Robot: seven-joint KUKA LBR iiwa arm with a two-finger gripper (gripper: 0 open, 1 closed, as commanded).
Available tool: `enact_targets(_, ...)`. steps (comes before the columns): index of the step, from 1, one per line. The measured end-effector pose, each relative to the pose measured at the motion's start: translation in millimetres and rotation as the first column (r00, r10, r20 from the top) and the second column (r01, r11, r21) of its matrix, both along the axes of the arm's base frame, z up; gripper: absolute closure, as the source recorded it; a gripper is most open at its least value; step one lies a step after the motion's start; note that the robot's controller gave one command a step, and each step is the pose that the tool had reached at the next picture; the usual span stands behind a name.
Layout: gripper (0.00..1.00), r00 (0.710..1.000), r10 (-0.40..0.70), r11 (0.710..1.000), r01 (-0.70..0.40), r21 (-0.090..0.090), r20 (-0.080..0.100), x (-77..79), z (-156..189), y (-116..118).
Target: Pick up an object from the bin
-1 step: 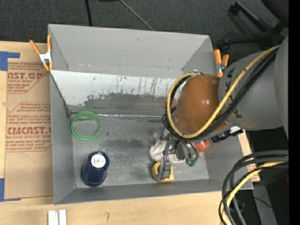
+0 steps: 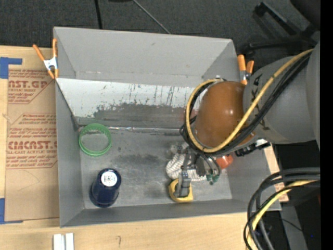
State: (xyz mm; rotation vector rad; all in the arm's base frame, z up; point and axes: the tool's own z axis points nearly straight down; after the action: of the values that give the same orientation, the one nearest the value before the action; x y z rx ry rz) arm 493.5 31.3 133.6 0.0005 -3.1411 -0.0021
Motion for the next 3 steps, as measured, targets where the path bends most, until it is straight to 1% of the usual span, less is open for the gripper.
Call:
enact_targets(1,0.0,0.964,0.266,0.964,-0.266,-0.003,0.008,56.9,-47.8,-47.5)
enact_targets(2,0.0,0.906,0.423,0.906,-0.423,-0.002,0.003,70.7,-63.9,-74.6)
enact_targets(3,0.0,0.963,0.268,0.963,-0.268,0.001,0.003,76.5,-63.8,-86.3)
